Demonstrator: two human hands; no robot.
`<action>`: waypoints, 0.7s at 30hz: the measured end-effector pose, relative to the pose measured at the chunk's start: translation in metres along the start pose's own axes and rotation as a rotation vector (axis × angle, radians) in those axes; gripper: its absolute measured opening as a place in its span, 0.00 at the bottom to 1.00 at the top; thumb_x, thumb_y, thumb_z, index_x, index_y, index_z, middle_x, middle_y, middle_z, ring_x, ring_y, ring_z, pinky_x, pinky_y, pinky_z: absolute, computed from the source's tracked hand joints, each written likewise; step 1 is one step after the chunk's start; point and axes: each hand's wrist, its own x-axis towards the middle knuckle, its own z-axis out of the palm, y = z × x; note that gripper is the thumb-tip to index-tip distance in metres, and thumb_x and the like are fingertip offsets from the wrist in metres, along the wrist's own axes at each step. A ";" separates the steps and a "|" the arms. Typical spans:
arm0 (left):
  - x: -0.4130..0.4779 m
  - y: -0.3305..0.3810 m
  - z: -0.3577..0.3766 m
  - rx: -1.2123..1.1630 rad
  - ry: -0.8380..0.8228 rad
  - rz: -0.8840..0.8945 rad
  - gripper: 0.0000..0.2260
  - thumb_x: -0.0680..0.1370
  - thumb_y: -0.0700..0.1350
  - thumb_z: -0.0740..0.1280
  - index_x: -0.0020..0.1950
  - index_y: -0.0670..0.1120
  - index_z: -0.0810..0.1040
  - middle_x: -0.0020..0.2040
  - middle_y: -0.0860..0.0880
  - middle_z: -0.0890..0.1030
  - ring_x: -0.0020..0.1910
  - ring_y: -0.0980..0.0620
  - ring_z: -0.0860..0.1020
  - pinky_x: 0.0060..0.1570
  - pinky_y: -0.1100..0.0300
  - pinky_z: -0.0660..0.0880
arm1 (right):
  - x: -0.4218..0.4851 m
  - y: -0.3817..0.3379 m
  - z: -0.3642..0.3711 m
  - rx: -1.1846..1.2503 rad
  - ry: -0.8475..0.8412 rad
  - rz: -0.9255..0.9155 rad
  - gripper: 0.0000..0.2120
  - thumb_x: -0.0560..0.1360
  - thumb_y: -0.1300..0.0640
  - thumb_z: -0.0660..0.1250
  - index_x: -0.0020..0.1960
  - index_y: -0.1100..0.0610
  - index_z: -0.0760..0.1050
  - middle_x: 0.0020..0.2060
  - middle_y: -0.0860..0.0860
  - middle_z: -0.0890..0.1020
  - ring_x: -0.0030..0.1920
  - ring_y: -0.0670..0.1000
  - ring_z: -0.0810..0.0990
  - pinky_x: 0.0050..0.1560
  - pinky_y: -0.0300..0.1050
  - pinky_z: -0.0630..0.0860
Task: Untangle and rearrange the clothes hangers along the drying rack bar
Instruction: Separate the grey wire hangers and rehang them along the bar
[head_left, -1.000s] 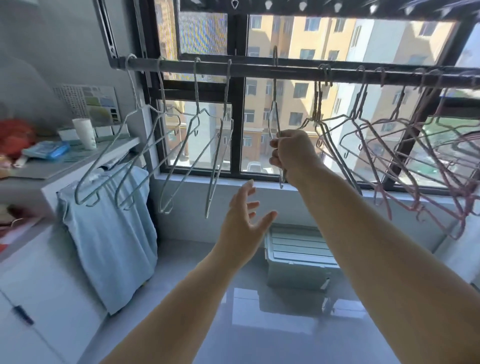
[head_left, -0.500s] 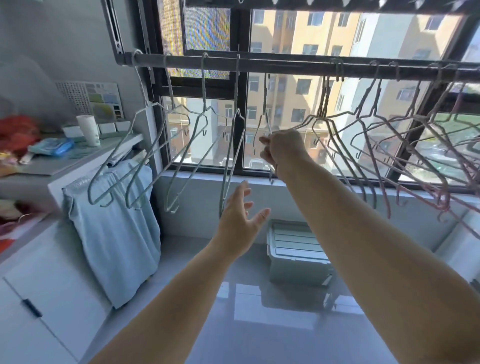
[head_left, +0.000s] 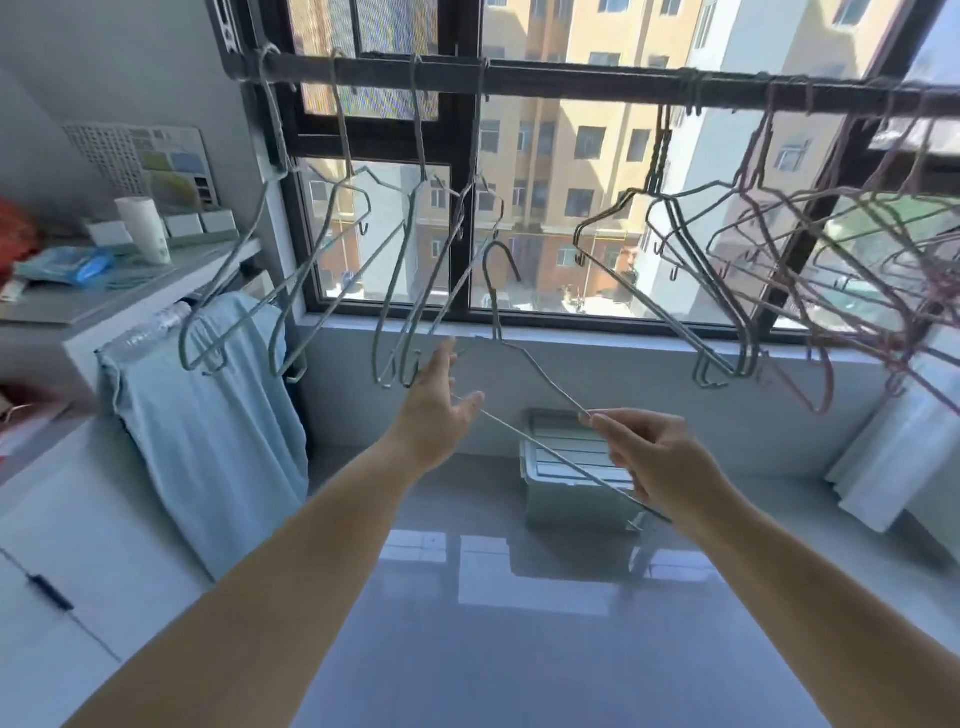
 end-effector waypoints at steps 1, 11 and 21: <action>0.002 -0.002 -0.003 0.013 -0.021 -0.021 0.29 0.76 0.40 0.64 0.73 0.45 0.52 0.71 0.42 0.62 0.68 0.46 0.64 0.66 0.53 0.63 | -0.004 0.003 -0.007 -0.020 -0.016 -0.023 0.08 0.75 0.59 0.66 0.51 0.60 0.80 0.17 0.43 0.71 0.16 0.40 0.67 0.19 0.28 0.62; 0.001 -0.011 -0.026 -0.065 -0.370 -0.092 0.05 0.78 0.39 0.61 0.48 0.44 0.76 0.43 0.49 0.79 0.45 0.54 0.77 0.48 0.67 0.71 | -0.017 0.052 -0.053 -0.381 -0.019 -0.282 0.08 0.72 0.61 0.69 0.39 0.49 0.81 0.28 0.36 0.81 0.33 0.33 0.78 0.37 0.23 0.70; -0.011 -0.028 -0.022 -0.287 -0.190 -0.237 0.07 0.77 0.36 0.61 0.42 0.43 0.77 0.30 0.52 0.77 0.27 0.61 0.72 0.32 0.70 0.69 | 0.019 0.081 -0.012 -0.693 0.112 -0.298 0.28 0.71 0.60 0.69 0.69 0.53 0.65 0.65 0.54 0.70 0.66 0.55 0.66 0.63 0.41 0.57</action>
